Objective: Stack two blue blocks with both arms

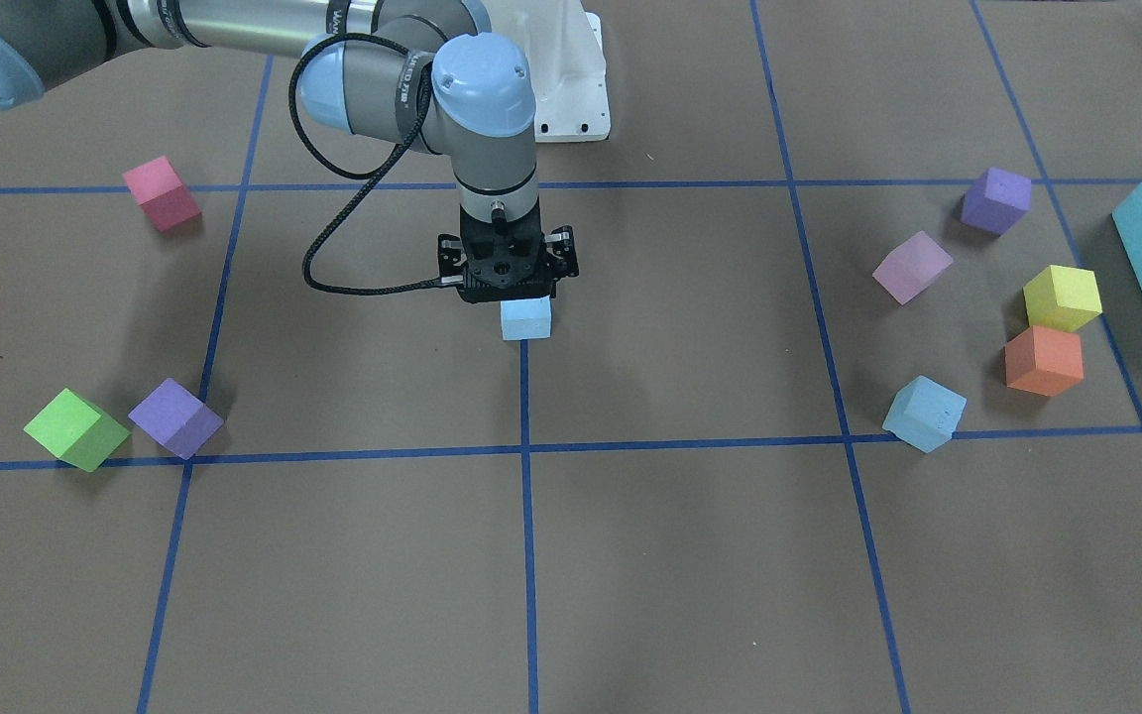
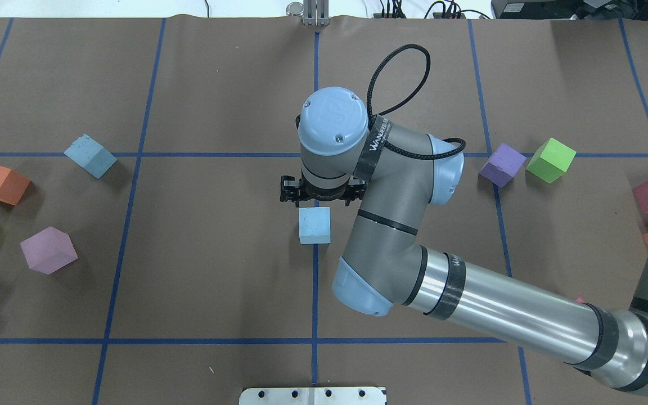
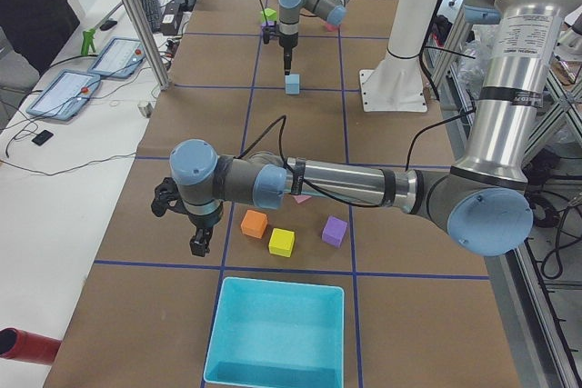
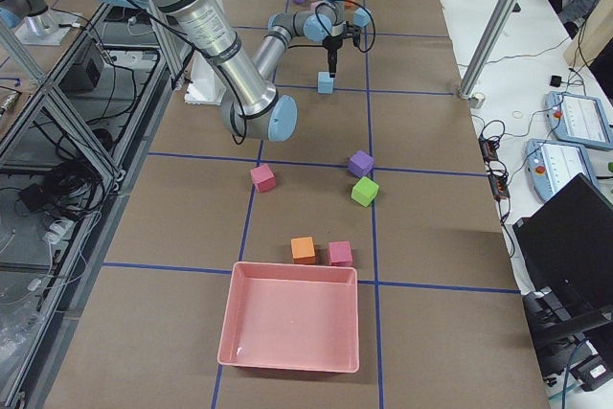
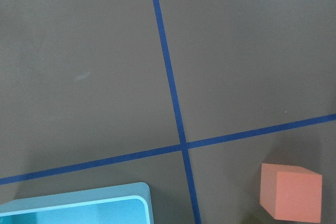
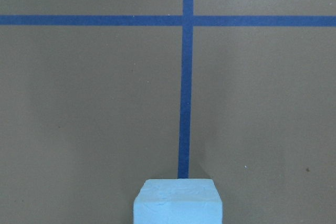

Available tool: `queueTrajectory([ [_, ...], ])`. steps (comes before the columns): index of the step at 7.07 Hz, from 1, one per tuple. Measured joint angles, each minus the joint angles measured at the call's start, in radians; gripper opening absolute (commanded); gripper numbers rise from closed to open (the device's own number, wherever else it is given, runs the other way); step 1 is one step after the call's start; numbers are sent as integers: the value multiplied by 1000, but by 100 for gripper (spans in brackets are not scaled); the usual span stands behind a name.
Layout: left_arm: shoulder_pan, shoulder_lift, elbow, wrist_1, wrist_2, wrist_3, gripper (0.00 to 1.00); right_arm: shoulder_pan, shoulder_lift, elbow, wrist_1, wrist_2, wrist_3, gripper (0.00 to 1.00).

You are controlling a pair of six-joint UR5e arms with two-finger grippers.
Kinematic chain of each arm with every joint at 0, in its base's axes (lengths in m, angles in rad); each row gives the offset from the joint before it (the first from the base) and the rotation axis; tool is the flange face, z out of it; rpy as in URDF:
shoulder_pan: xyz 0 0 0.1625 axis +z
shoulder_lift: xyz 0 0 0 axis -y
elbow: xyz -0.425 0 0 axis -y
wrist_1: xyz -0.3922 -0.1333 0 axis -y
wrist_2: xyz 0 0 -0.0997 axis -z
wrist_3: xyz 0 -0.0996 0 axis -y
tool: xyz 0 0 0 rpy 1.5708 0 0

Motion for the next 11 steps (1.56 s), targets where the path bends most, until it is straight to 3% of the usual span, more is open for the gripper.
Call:
queueTrajectory([
  [2, 112, -13, -67, -8, 5, -201, 100, 72, -49, 64, -31, 53, -45, 100],
  [4, 253, -74, -117, -11, 11, -440, 100, 191, -178, 155, -37, 147, -159, 100],
  [6, 343, -124, -124, -14, 44, -591, 100, 312, -268, 190, -39, 217, -289, 100],
  [9, 487, -176, -71, -90, 161, -626, 100, 424, -339, 218, -39, 282, -392, 100],
  [11, 524, -204, 34, -258, 180, -559, 100, 458, -379, 233, -39, 288, -440, 100],
])
